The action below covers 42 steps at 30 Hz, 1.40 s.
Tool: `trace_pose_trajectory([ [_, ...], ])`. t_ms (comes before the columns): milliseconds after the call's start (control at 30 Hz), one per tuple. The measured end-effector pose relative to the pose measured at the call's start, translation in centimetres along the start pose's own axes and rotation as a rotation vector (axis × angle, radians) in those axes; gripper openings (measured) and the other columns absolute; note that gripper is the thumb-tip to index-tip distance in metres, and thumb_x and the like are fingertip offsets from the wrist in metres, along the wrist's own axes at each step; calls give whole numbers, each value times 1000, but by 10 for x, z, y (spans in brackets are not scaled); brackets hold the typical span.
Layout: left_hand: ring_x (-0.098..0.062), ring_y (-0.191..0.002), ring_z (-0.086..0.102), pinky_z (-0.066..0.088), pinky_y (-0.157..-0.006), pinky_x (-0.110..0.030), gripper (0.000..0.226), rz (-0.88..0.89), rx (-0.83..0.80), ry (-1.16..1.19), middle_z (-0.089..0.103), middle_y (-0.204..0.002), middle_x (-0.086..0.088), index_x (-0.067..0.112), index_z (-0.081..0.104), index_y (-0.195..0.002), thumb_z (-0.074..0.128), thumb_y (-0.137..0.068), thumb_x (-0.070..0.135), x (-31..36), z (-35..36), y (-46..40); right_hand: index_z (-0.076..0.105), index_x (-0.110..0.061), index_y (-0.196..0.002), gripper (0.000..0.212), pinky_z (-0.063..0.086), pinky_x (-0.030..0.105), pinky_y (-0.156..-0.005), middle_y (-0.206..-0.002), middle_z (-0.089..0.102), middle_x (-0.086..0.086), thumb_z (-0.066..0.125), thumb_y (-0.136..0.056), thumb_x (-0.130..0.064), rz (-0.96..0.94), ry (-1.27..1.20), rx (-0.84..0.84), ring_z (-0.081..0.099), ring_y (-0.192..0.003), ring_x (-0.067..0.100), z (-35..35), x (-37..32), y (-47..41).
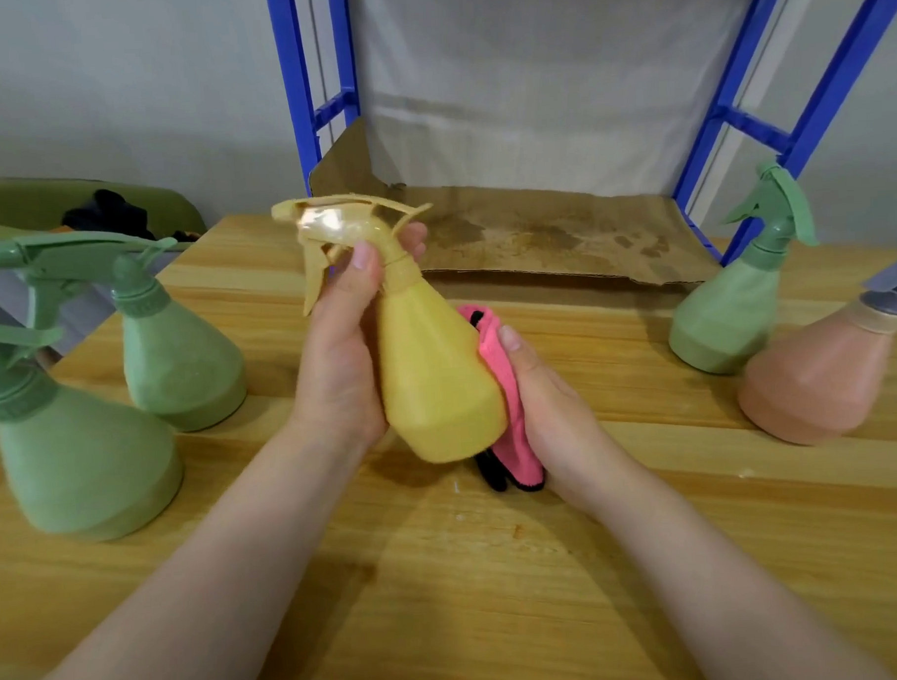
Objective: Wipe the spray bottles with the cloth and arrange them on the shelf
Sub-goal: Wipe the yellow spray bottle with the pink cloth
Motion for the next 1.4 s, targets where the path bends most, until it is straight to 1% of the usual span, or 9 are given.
trace_pose_trajectory([
  [133,-15,-96,65,53,-90,-36,25,-79,-213,-130,73,-105,0,23,76,-98,59,-86,36,-16,7,10,59,-56,-104,42,51,27,-95,-106,71,-22,42,-70,-74,-86,35,23,66,-101,-3,-8,-4,2],
  [267,-17,-100,66,55,-89,-34,68,-191,-350,-165,70,-113,-5,3,64,-121,73,-75,52,-23,9,13,61,-38,-109,31,52,16,-82,-99,73,-19,43,-91,-55,-144,7,-15,67,-96,-2,-11,-9,4],
  [533,-33,-105,65,55,-92,-46,91,-336,-441,-246,68,-112,-14,12,60,-130,75,-62,70,-22,11,12,59,-34,-113,23,54,17,-76,-98,74,-18,59,-89,-34,-211,-116,-100,70,-93,1,-10,-12,8],
  [667,-41,-114,63,51,-98,-53,88,-406,-458,-304,66,-121,-21,14,63,-126,73,-62,73,-23,10,13,63,-28,-112,32,55,24,-79,-101,73,-7,62,-82,-40,-283,-78,10,70,-96,11,-9,-6,4],
  [867,-25,-101,71,57,-86,-39,54,-407,-438,-441,75,-105,-8,27,75,-102,60,-77,72,-23,12,4,66,-30,-102,35,56,29,-78,-96,73,-7,59,-77,-52,-331,-10,172,69,-91,12,-13,-6,1],
  [1000,-24,-124,58,42,-109,-50,48,-266,-420,-426,67,-127,-6,17,64,-125,49,-94,51,-23,10,4,64,-30,-99,28,55,35,-74,-90,70,-7,57,-83,-52,-426,166,363,66,-83,8,-23,-12,3],
  [1133,-22,-126,56,45,-106,-38,50,-159,-506,-377,62,-132,-5,10,53,-136,57,-91,32,-23,18,12,57,-25,-104,34,44,25,-58,-76,62,-8,54,-89,-55,-488,525,508,59,-70,9,-27,-10,5],
  [1267,-15,-109,61,50,-95,-27,41,-103,-422,-308,64,-117,-6,6,56,-130,62,-89,11,-29,26,22,54,-16,-126,48,47,26,-78,-109,66,-5,51,-93,-51,-511,718,533,60,-97,10,-17,-4,3],
  [1400,-17,-122,60,48,-104,-31,32,-73,-291,-164,67,-126,-1,9,64,-116,65,-84,15,-28,25,24,51,-10,-132,47,46,26,-88,-115,61,0,53,-95,-39,-579,752,488,56,-104,12,-5,-4,4],
])
Point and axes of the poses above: each hand's wrist, its own y-axis away from the middle knuckle, its own z-axis out of the palm, x = y × z, the point moved 2 cm from there along -y, towards the middle knuckle
